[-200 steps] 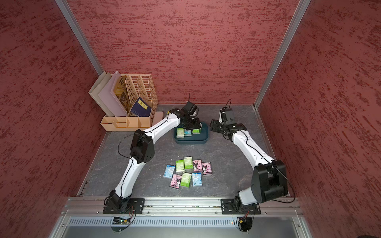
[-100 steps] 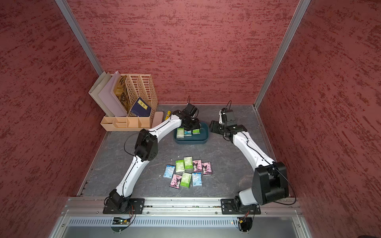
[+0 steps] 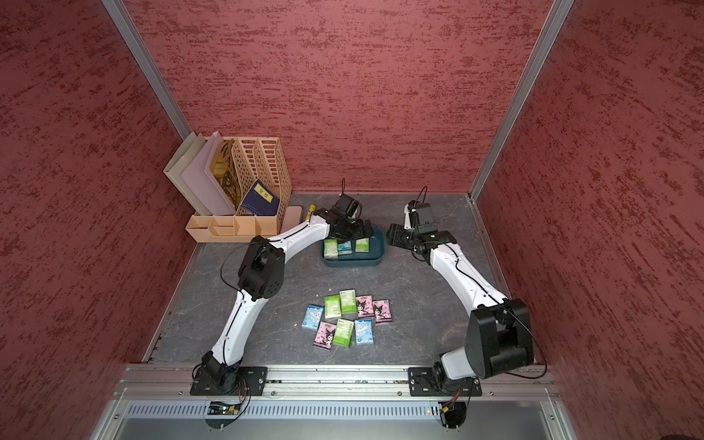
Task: Put the pocket tissues into the storage box
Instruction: Place the pocket tissues in the storage box.
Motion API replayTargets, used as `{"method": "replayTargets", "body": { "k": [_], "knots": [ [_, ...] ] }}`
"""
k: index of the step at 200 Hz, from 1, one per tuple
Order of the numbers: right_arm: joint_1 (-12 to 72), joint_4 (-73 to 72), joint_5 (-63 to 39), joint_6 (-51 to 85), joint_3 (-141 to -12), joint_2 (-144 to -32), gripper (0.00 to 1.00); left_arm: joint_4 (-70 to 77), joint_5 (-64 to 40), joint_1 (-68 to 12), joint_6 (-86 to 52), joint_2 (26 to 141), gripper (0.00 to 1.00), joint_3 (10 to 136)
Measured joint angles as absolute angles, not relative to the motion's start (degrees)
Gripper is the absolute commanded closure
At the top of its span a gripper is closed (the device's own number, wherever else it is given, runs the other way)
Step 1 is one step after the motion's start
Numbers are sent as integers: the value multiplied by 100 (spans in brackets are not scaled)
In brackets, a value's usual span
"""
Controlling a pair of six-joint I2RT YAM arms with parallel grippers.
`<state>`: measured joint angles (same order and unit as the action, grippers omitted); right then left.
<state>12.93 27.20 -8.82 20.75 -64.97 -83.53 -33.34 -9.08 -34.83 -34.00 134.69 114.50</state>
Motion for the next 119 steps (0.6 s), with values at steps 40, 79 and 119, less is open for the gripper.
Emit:
{"method": "replayTargets", "body": {
  "k": [40,79,119],
  "knots": [
    [1535,2783,-873,2043,-6731,-8691,34,-2320,-1269,-3205,-3352,12427,0,10715],
    [1955,2821,-873,2005,-7290,-9142,35,-1533,-1671,-2943,-3131,11528,0,10307],
    [2477,2989,-832,1837,-7920,-9929,49,-797,-1824,-2298,-3138,9900,0,8073]
  ]
}}
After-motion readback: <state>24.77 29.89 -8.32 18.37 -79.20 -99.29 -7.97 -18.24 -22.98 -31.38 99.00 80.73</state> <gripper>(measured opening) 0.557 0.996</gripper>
